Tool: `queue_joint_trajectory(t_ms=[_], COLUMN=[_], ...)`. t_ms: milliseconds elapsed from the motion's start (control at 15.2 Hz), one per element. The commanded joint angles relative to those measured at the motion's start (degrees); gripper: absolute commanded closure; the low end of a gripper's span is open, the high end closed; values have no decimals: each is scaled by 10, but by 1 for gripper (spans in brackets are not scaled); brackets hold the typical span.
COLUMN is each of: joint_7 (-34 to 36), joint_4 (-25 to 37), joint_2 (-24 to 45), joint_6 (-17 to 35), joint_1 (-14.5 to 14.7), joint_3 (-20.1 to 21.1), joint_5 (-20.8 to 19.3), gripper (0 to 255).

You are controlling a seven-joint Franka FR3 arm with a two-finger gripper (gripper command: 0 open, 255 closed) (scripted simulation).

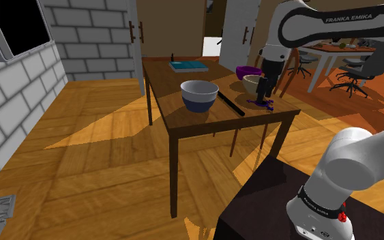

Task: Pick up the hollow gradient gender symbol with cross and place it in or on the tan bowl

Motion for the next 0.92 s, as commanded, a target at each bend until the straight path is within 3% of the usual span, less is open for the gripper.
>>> queue_joint_trajectory(t_ms=[0, 462, 858], joint_7=[-28, -115, -192], joint_4=[1, 37, 92], joint_2=[18, 115, 220], joint_6=[13, 65, 109], joint_1=[-10, -31, -42], joint_3=[-24, -101, -165], joint_5=[-19, -64, -76], gripper=[0, 0, 0])
